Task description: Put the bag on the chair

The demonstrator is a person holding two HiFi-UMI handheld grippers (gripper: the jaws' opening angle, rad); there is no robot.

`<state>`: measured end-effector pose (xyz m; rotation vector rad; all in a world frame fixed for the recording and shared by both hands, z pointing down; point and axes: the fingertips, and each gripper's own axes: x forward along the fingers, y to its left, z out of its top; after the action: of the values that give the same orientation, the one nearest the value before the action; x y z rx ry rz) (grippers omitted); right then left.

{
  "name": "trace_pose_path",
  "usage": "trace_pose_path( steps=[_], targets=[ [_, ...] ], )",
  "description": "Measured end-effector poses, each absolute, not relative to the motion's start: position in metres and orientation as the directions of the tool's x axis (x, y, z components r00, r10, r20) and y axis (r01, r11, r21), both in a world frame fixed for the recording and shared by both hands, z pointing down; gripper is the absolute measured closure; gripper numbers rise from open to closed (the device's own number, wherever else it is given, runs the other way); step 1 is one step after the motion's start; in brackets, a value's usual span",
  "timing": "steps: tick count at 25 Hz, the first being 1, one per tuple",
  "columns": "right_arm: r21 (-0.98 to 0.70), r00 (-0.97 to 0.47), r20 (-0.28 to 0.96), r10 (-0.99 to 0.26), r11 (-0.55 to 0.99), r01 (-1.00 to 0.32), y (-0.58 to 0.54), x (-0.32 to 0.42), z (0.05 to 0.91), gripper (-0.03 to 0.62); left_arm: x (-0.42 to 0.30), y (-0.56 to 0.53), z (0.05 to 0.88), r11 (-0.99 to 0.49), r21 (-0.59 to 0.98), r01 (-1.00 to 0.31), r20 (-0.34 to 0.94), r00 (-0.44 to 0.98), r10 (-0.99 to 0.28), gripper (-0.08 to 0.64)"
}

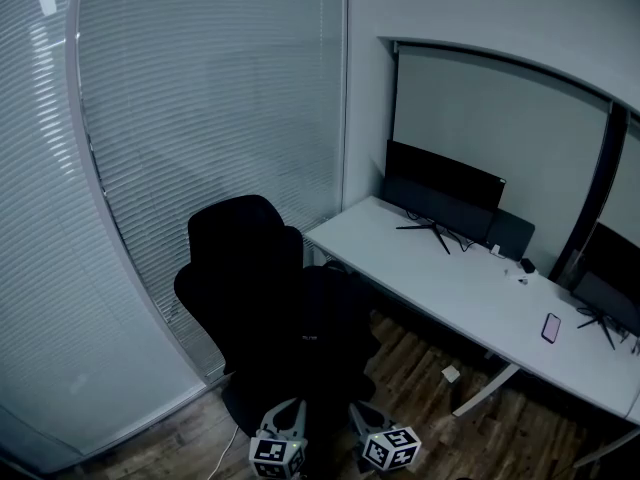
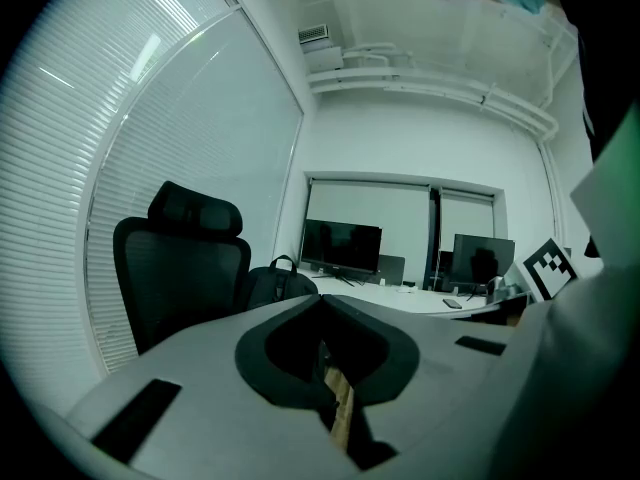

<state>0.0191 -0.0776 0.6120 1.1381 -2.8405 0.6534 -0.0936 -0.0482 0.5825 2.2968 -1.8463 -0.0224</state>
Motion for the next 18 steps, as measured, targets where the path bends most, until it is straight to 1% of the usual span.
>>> trace_pose_path(
  steps=[5, 11, 18],
  targets=[
    [-0.374, -0.751, 0.165, -0.639, 0.664, -0.647, -0.062, 0.024, 0.612, 0.545, -0.087, -0.028, 0.573, -0.183, 0.172, -0.968, 0.122, 0.205, -0.971, 0.540],
    [-0.366, -0.759, 0.170, -0.629, 0.675, -0.641, -0.045, 0.029, 0.614, 0.546, -0.080, -0.009, 0.580, -0.165, 0.181, -0.970, 0.134, 0.190, -0.973, 0.541],
    [-0.374, -0.764, 0.165, -0.624, 0.677, -0.634, -0.031, 0.039, 0.610, 0.546, -0.070, 0.005, 0.579, -0.162, 0.176, -0.971, 0.125, 0.185, -0.975, 0.541]
  ],
)
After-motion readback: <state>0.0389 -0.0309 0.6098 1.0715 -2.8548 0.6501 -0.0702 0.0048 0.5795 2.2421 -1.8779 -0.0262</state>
